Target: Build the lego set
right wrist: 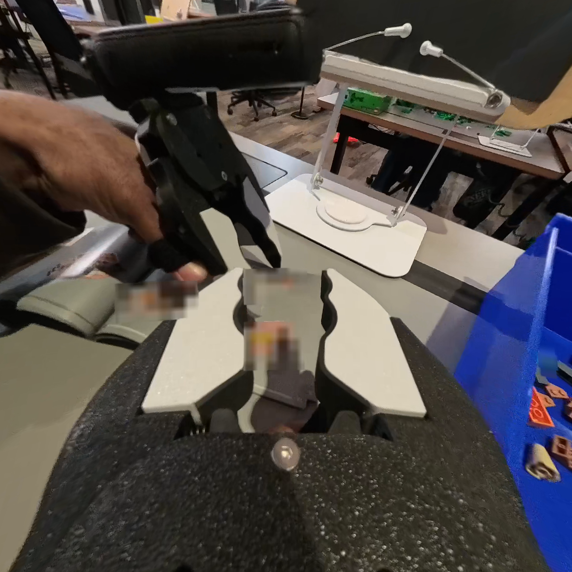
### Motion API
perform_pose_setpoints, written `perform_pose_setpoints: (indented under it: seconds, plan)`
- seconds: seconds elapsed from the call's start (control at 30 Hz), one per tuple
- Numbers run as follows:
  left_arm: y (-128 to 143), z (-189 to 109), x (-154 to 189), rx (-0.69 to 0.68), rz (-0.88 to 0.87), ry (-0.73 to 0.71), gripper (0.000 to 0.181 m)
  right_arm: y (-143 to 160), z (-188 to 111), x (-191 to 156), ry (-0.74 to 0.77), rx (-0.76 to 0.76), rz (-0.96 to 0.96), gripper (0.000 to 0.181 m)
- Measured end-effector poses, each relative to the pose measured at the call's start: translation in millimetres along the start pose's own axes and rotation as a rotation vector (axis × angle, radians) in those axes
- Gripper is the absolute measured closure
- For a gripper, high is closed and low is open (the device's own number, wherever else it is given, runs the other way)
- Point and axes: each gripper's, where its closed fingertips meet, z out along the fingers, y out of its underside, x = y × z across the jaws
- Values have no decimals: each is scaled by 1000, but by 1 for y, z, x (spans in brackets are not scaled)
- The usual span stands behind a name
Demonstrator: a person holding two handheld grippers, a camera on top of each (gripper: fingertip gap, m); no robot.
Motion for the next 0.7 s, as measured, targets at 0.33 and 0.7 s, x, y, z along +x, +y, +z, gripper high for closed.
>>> perform_pose_setpoints:
  seconds: [0.33, 0.7]
  plan:
    - [1, 1, 3, -7, 10, 20, 120, 11, 27, 18, 11, -38, 122, 138]
    - [6, 1, 6, -32, 26, 31, 121, 40, 2, -1, -137, -170, 153, 141]
